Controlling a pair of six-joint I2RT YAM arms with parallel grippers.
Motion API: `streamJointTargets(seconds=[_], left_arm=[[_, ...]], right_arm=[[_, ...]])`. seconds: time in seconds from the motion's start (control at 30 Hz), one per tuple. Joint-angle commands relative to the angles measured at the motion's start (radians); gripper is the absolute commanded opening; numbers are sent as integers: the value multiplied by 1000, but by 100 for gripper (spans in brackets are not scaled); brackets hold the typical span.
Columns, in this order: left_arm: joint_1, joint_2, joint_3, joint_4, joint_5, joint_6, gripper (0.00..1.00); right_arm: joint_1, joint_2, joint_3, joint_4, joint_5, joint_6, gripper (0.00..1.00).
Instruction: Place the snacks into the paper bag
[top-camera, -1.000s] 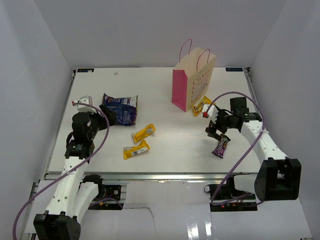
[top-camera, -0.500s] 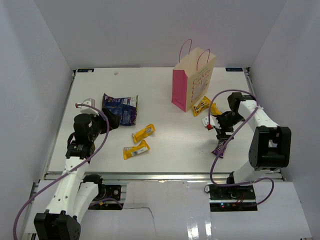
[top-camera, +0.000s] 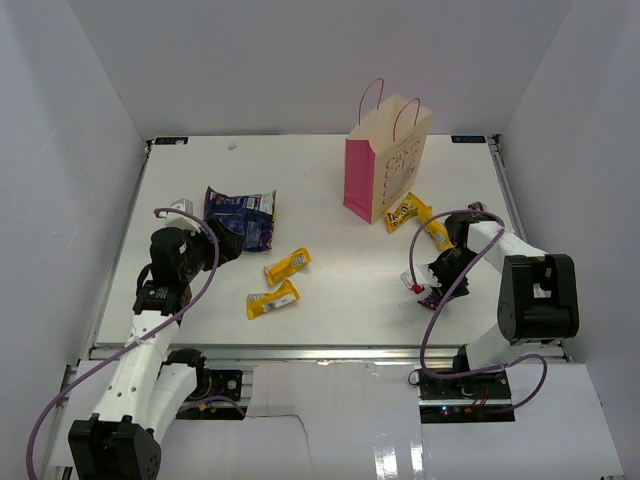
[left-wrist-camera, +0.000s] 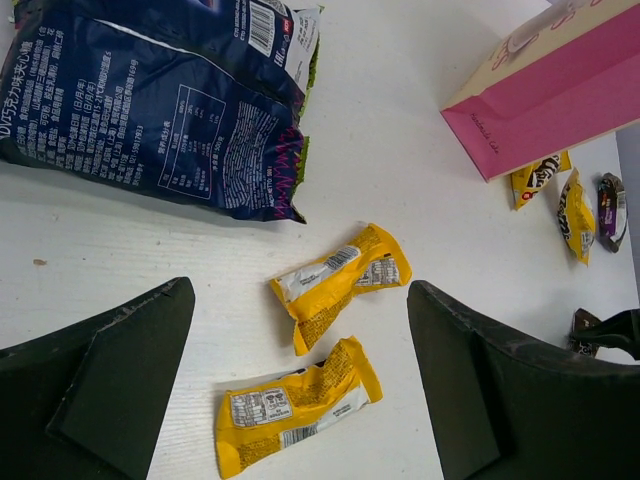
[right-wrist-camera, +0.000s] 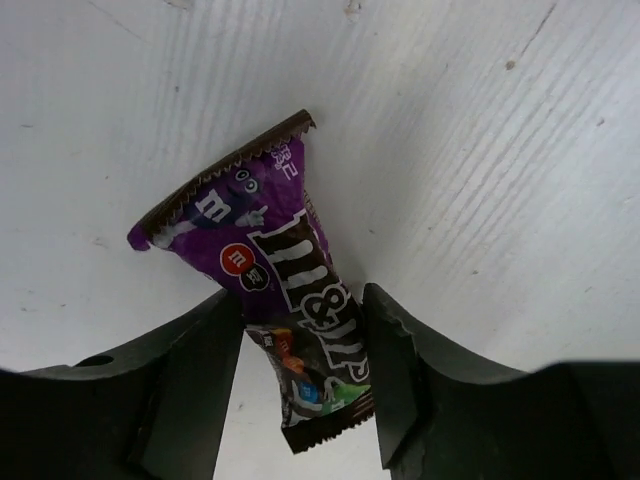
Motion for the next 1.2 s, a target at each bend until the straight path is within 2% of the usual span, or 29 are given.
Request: streamJointTargets(seconds=[0.0, 0.13, 0.23, 0.27, 0.33, 0.37, 0.4, 0.43, 0.47, 0.53, 0.57, 0.6, 0.63, 0.67, 0.8, 0.97, 1.03, 1.07, 1.17], left_arm=[[-1, -9, -13, 10, 31, -25, 98], [-1, -14, -25, 16, 45, -40, 98], [-1, -15, -32, 16, 55, -48, 98], [-1, -15, -35, 16, 64, -51, 98], [-1, -15, -42, 17, 75, -64, 98], [-1, -14, -47, 19, 90, -68, 98], [-1, -11, -50, 23, 100, -72, 98], [-1, -9, -55, 26, 109, -78, 98], [-2, -8, -62, 29, 126, -86, 98], [-2, 3, -65, 37, 134, -91, 98], [-2, 6, -67, 39, 138, -92, 98], [-2, 9, -67, 40, 144, -92, 98], [-4, 11, -67, 40, 146, -92, 98], [-4, 12, -68, 42, 149, -92, 98], [-7, 14, -76, 48, 155, -97, 98], [-9, 15, -84, 53, 158, -103, 98], [-10, 18, -82, 54, 163, -100, 98], [-10, 20, -84, 54, 161, -100, 98], [-15, 22, -82, 54, 161, -101, 98]], right_arm=[[12, -8, -28, 99, 14, -172, 53], [12, -32, -42, 108, -18, -122, 31], [12, -44, 24, 26, -164, -13, 22], [12, -40, 109, -3, -217, 38, 19], [12, -26, 218, -86, -415, 156, 14], [12, -14, 328, -103, -479, 294, 12], [13, -9, 380, -117, -611, 358, 10], [16, -8, 426, -120, -677, 427, 8], [21, -11, 504, -78, -730, 599, 8], [42, -24, 559, 52, -834, 836, 8], [48, -52, 575, 263, -848, 963, 8], [62, -70, 572, 406, -825, 1258, 8], [67, -92, 555, 561, -793, 1411, 8], [73, -118, 546, 801, -725, 1613, 8], [102, -78, 676, 1063, -574, 1870, 8], [165, 23, 785, 1243, -283, 2064, 8], [205, 57, 826, 1263, -169, 2077, 8], [229, 64, 834, 1269, -59, 2069, 8], [301, 86, 826, 1306, 82, 2058, 8]])
